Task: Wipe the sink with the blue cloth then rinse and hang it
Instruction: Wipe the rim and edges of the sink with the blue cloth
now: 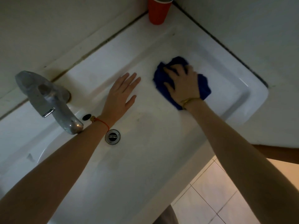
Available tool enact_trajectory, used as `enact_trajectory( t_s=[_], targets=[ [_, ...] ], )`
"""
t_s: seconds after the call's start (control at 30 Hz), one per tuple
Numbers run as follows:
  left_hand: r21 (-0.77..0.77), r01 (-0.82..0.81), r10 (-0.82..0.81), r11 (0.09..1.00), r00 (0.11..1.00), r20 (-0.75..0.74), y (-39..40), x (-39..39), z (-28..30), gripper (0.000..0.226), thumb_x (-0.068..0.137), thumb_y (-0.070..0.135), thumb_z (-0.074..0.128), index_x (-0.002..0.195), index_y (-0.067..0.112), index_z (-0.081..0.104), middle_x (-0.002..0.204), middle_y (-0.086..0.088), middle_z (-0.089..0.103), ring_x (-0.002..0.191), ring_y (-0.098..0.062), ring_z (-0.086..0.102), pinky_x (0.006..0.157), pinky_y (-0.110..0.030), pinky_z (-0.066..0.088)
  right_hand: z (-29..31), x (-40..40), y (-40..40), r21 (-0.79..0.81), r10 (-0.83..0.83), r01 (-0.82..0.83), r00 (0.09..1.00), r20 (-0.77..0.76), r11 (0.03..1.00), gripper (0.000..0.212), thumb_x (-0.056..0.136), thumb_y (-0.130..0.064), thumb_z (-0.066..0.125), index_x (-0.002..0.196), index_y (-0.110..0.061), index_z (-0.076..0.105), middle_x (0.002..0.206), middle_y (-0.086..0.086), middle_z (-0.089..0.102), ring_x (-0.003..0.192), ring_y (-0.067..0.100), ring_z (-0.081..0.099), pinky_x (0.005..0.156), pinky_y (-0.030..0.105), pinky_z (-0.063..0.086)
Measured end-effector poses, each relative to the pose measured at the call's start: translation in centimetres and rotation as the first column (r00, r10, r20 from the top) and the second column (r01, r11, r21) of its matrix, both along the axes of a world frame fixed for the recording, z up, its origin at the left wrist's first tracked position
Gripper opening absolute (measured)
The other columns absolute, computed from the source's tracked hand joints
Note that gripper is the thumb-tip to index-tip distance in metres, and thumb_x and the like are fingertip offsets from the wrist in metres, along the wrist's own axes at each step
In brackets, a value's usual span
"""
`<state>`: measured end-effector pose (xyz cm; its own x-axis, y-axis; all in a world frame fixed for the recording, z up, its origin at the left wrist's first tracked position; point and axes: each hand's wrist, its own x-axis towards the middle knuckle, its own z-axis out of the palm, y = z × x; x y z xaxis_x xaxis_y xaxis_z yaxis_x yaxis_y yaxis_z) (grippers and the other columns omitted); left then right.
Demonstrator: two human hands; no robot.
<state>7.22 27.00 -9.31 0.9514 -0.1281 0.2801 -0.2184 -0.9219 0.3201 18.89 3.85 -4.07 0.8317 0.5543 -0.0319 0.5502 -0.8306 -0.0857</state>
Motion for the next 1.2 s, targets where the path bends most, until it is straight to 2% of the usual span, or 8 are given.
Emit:
enact_trajectory(
  t_s=[0.17, 0.33, 0.4, 0.57, 0.73, 0.9, 1.03, 1.2],
  targets=[
    [0.007, -0.006, 0.006, 1.000, 1.000, -0.010, 0.1, -0.1, 0.0, 0.056, 0.102, 0.019, 0.052, 0.154, 0.012, 0.034, 0.162, -0.008, 0.031, 0.150, -0.027, 0.026, 0.124, -0.045, 0.021, -0.5, -3.3, -3.7, 0.091, 0.180, -0.184, 0.983, 0.045, 0.979, 0.047, 0.095, -0.044, 0.042, 0.137, -0.025, 0.048, 0.135, 0.004, 0.052, 0.113, 0.040, 0.046, 0.089, 0.047, 0.042],
    [0.005, -0.015, 0.015, 1.000, 0.999, -0.035, 0.1, -0.1, 0.2, 0.058, 0.102, 0.021, 0.053, 0.155, 0.014, 0.032, 0.163, -0.006, 0.029, 0.152, -0.025, 0.022, 0.126, -0.043, 0.017, 0.1, 3.2, -3.3, 0.048, -0.178, 0.175, 0.983, 0.048, 0.983, 0.050, 0.098, -0.046, 0.039, 0.146, -0.030, 0.036, 0.147, 0.005, 0.038, 0.126, 0.042, 0.034, 0.098, 0.049, 0.033],
    [0.000, -0.015, 0.015, 1.000, 0.999, -0.035, 0.0, -0.1, 0.3, 0.057, 0.102, 0.021, 0.053, 0.155, 0.014, 0.032, 0.163, -0.006, 0.029, 0.152, -0.025, 0.022, 0.126, -0.042, 0.016, 0.1, 4.0, -1.0, -0.004, -0.186, 0.186, 0.983, 0.016, 0.983, 0.051, 0.099, -0.046, 0.038, 0.147, -0.030, 0.034, 0.148, 0.006, 0.036, 0.125, 0.041, 0.035, 0.096, 0.048, 0.034],
    [-0.001, -0.006, 0.006, 1.000, 1.000, -0.027, 0.1, -0.1, 0.3, 0.055, 0.102, 0.018, 0.052, 0.154, 0.012, 0.034, 0.161, -0.008, 0.031, 0.151, -0.026, 0.024, 0.125, -0.044, 0.020, -0.1, -1.2, 0.6, 0.008, 0.354, -0.355, 0.935, 0.030, 0.935, 0.048, 0.093, -0.043, 0.043, 0.137, -0.022, 0.048, 0.133, 0.008, 0.053, 0.107, 0.040, 0.048, 0.085, 0.047, 0.043],
    [0.014, -0.002, 0.003, 1.000, 1.000, -0.024, 0.2, -0.2, 0.0, 0.054, 0.104, 0.021, 0.049, 0.155, 0.012, 0.032, 0.162, -0.008, 0.030, 0.151, -0.026, 0.024, 0.124, -0.045, 0.021, -2.5, -6.2, -1.2, -0.115, 0.747, -0.738, 0.657, 0.100, 0.665, 0.031, 0.091, -0.026, 0.058, 0.119, -0.014, 0.062, 0.117, 0.005, 0.062, 0.103, 0.033, 0.056, 0.089, 0.045, 0.046],
    [-0.007, 0.002, -0.002, 1.000, 1.000, -0.020, 0.5, -0.2, 0.0, 0.053, 0.104, 0.020, 0.051, 0.153, 0.011, 0.035, 0.161, -0.009, 0.032, 0.150, -0.027, 0.026, 0.124, -0.044, 0.020, -6.2, -7.9, 4.8, -0.252, 0.759, -0.747, 0.648, -0.064, 0.616, 0.021, 0.071, -0.023, 0.081, 0.088, -0.015, 0.071, 0.094, 0.002, 0.068, 0.087, 0.027, 0.058, 0.070, 0.035, 0.051],
    [-0.023, 0.009, -0.010, 1.000, 1.000, -0.025, 0.6, -0.1, 0.0, 0.052, 0.103, 0.019, 0.051, 0.153, 0.011, 0.037, 0.160, -0.010, 0.034, 0.149, -0.028, 0.028, 0.124, -0.044, 0.020, -6.3, -9.3, 5.8, -0.171, 0.663, -0.727, 0.680, -0.314, 0.665, 0.026, 0.080, -0.016, 0.074, 0.105, -0.009, 0.069, 0.113, 0.010, 0.064, 0.098, 0.033, 0.059, 0.079, 0.040, 0.050],
    [-0.020, 0.015, -0.016, 1.000, 0.999, -0.029, 0.5, 0.0, 0.0, 0.054, 0.104, 0.021, 0.050, 0.154, 0.013, 0.034, 0.161, -0.007, 0.032, 0.150, -0.026, 0.026, 0.125, -0.044, 0.019, -4.7, -9.3, 1.3, -0.327, 0.695, -0.824, 0.566, -0.443, 0.463, 0.036, 0.095, -0.031, 0.048, 0.128, -0.018, 0.055, 0.136, 0.003, 0.045, 0.124, 0.028, 0.036, 0.101, 0.042, 0.030]
  ],
)
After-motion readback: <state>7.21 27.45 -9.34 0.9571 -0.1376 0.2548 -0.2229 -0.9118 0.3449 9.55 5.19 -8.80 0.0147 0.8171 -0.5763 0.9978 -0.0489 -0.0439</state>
